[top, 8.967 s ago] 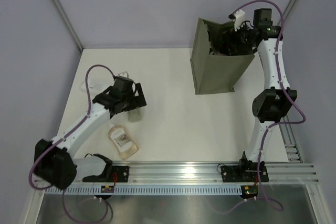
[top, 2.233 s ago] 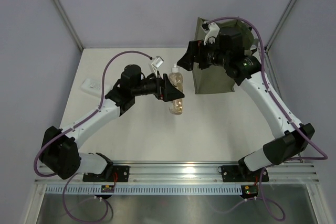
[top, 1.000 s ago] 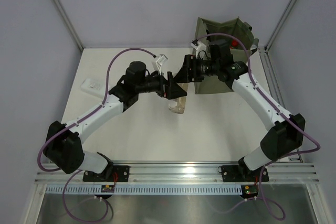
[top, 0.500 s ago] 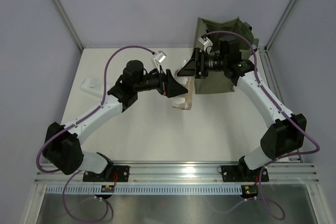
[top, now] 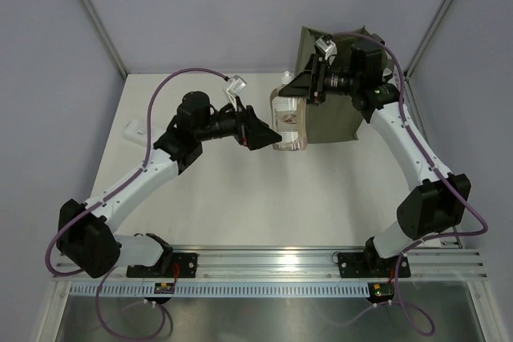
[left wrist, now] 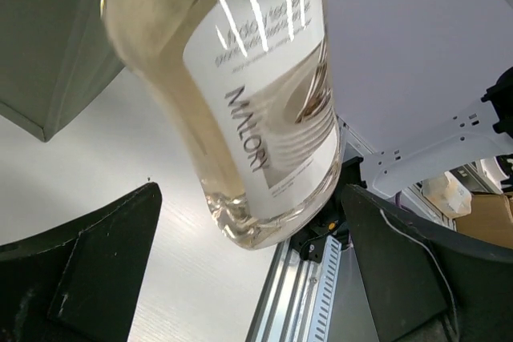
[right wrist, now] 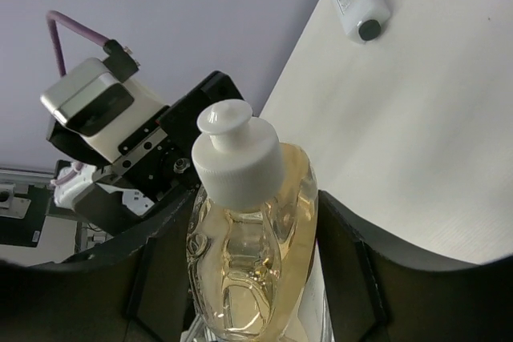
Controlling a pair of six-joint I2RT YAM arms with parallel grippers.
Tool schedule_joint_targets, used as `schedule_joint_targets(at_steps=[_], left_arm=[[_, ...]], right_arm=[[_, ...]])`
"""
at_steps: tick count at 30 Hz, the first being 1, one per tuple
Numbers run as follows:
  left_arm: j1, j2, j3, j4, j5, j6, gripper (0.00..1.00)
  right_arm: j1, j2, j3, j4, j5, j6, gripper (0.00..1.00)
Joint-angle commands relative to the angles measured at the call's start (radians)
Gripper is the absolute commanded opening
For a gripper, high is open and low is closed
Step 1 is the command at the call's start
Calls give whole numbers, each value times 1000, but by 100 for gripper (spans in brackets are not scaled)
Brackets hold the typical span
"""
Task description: Place the personal care products into the canvas bag
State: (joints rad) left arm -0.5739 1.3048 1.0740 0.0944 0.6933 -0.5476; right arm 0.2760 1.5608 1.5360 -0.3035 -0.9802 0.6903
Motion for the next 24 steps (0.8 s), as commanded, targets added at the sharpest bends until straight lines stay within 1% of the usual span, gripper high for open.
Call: schedule_joint_targets(at_steps=[1, 3, 7, 12, 13, 14, 15, 18, 19, 21, 24], left_arm=[[26, -55, 43, 1, 17, 28, 99], [40, -78, 37, -5, 15, 26, 99], [75, -131, 4, -15, 12, 25, 99], [129, -222, -57, -76, 9, 43, 99], [134, -236, -69, -88, 2, 49, 99], [140, -249, -83, -93, -6, 54, 99], [143, -281, -112, -125, -12, 60, 99], [160, -335, -152, -185, -43, 74, 99], [166, -373, -172, -203, -64, 80, 99], [172, -410, -187, -270, -110, 101, 99], [183, -473, -215, -346, -165, 121, 99]], right_arm=[[-34, 1, 122, 138, -92, 132, 0], [-44, 28, 154, 141, -100, 155, 0], [-83, 80, 272, 171, -106, 219, 0], [-176, 186, 412, 225, -103, 301, 0], [-190, 205, 464, 231, -98, 311, 0], [-205, 249, 490, 250, -91, 331, 0], [-237, 272, 548, 254, -84, 336, 0], [-291, 363, 631, 268, -54, 348, 0], [-337, 384, 674, 276, -49, 366, 0], [-392, 453, 731, 291, -31, 379, 0], [-440, 531, 788, 293, 8, 377, 0]])
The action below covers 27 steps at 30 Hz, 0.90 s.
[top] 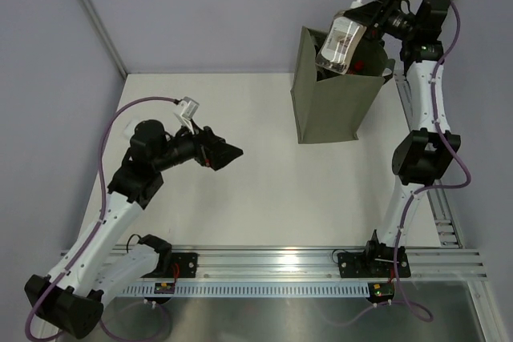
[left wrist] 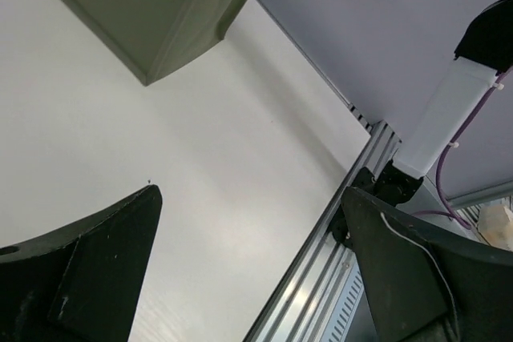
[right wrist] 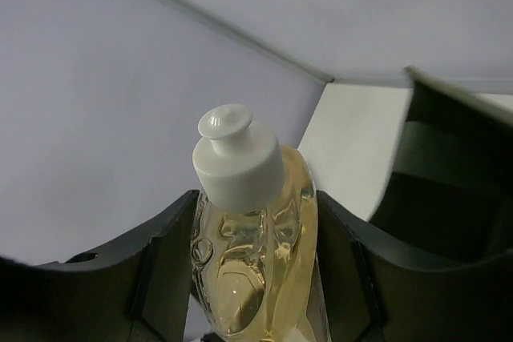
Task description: Place the personal care products into the canvas bag
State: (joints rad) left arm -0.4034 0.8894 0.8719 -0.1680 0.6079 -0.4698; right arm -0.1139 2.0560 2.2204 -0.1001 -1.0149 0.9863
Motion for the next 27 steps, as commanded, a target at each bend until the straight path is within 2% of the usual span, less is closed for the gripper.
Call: schedule_joint_targets(at_steps=[1, 6, 8, 9, 11, 12, 13, 14, 16, 17, 20, 23, 27], left_arm=[[20, -72, -19, -96, -118, 46, 99], [35, -136, -51, -146, -253, 11, 99], [38, -147, -47, -186, -365, -22, 99], [38, -148, -39, -208, -472, -38, 99], [40, -144, -24, -251, -583, -85, 99], [46, -126, -4, -296, -697, -105, 99], [52, -112, 9, -320, -744, -125, 99], [61, -95, 22, -367, -781, -162, 99], [110, -23, 65, -421, -864, -225, 99], [133, 6, 78, -460, -861, -284, 99], [231, 156, 147, -543, -826, -386, 98], [307, 334, 248, -620, -843, -446, 98], [400, 574, 415, -732, -901, -480, 99]], right_arm=[[-73, 52, 113, 88, 50, 74, 0], [-98, 121, 133, 56, 98, 22, 0], [-84, 128, 142, -13, 133, -66, 0], [-75, 133, 178, -56, 140, -122, 0], [-50, 125, 223, -248, 203, -378, 4], [-23, 112, 234, -301, 228, -465, 10], [-12, 95, 225, -369, 255, -626, 20], [-1, 49, 208, -387, 275, -688, 50], [11, -3, 131, -412, 311, -814, 80], [11, -52, 113, -421, 320, -851, 98], [11, -120, 91, -493, 335, -975, 100], [11, -197, 91, -564, 334, -1086, 100], [11, -339, 9, -608, 305, -1222, 99]])
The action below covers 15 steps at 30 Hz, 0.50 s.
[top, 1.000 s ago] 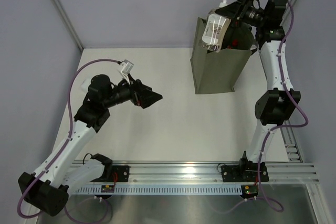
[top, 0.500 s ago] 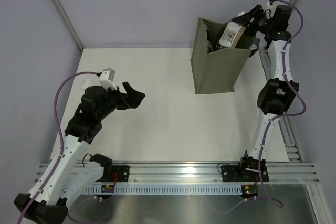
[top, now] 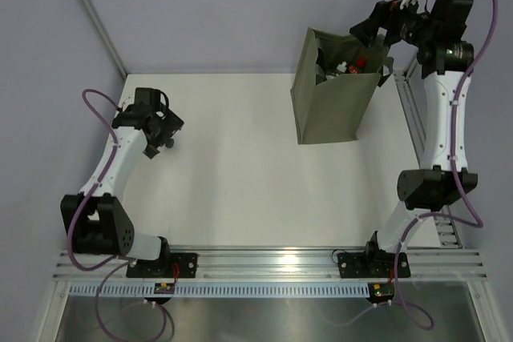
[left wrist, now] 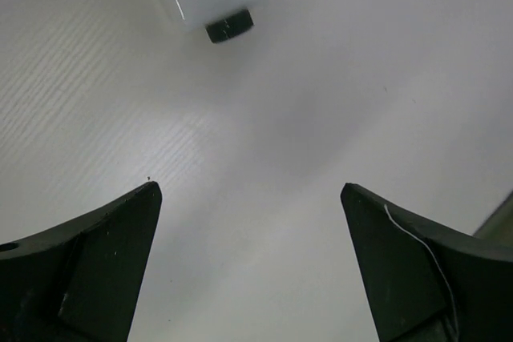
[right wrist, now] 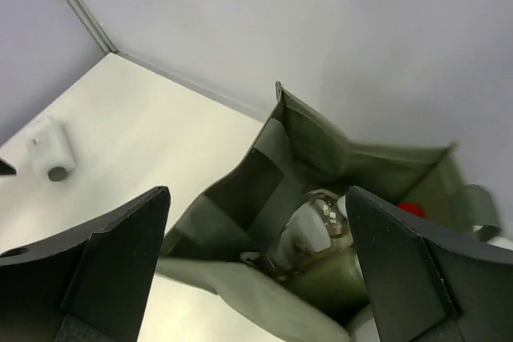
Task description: Place the personal care products into the canvas bag
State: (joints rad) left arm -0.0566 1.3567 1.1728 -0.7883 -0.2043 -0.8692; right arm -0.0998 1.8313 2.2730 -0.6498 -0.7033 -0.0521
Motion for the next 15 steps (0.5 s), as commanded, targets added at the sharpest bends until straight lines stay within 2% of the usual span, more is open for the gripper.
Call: schedule_joint_targets(at_steps=[1, 4, 6, 8, 12, 15], left_arm=[[57, 149, 146, -130, -95, -80, 99], [116, 289, 237, -154, -115, -79, 99], [141, 376, 286, -141, -121, -60, 99], [155, 444, 335, -170, -139, -54, 99], [176, 637, 503, -203, -158, -16, 99], [178, 693, 560, -189, -181, 9, 99]], right_arm=[[-3, -169, -61, -79, -12, -195, 100], [-5, -287, -167, -115, -74, -225, 99], [-5, -354, -294, -119, -123, -230, 99], [-5, -444, -430, -117, -200, -233, 99], [-3, -561, -590, -154, -324, -284, 100], [-3, -621, -687, -194, -384, -318, 99]])
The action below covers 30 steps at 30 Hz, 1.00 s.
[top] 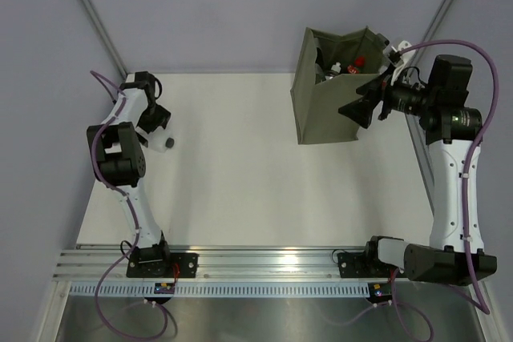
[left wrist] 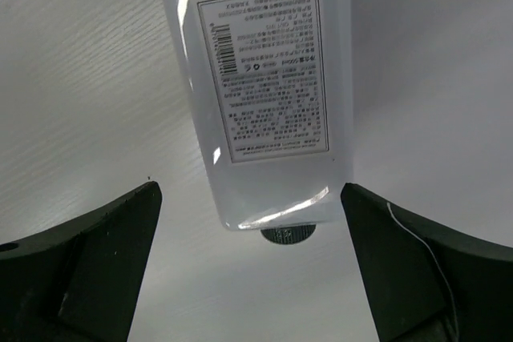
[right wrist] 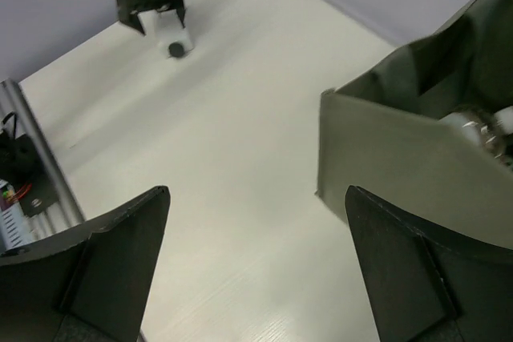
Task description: Place the personal care products into the canvas bag
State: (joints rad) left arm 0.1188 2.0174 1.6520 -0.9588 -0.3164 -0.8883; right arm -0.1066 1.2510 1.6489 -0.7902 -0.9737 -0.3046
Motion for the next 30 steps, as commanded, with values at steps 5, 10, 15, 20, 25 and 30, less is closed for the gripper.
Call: schedule_joint_targets(at_steps=[5, 10, 15, 20, 25, 30], left_arm=[[13, 161, 190, -46, -64, 37, 99], [27, 184, 138, -31, -23, 9, 99], [27, 182, 98, 14, 52, 57, 93], [22, 115, 3, 179, 293, 232, 0], [-24, -159, -312, 516, 647, 382, 0], [-201, -474, -589, 798, 1010, 413, 0]], right_arm=[[4, -93, -201, -79, -138, -106, 99], [4, -123, -270, -100, -177, -133, 100], [4, -137, -294, -103, -214, -128, 99], [62, -144, -272, -139, -188, -117, 100], [169, -114, -183, -201, -80, -99, 99], [199, -20, -103, -273, -306, -162, 99]])
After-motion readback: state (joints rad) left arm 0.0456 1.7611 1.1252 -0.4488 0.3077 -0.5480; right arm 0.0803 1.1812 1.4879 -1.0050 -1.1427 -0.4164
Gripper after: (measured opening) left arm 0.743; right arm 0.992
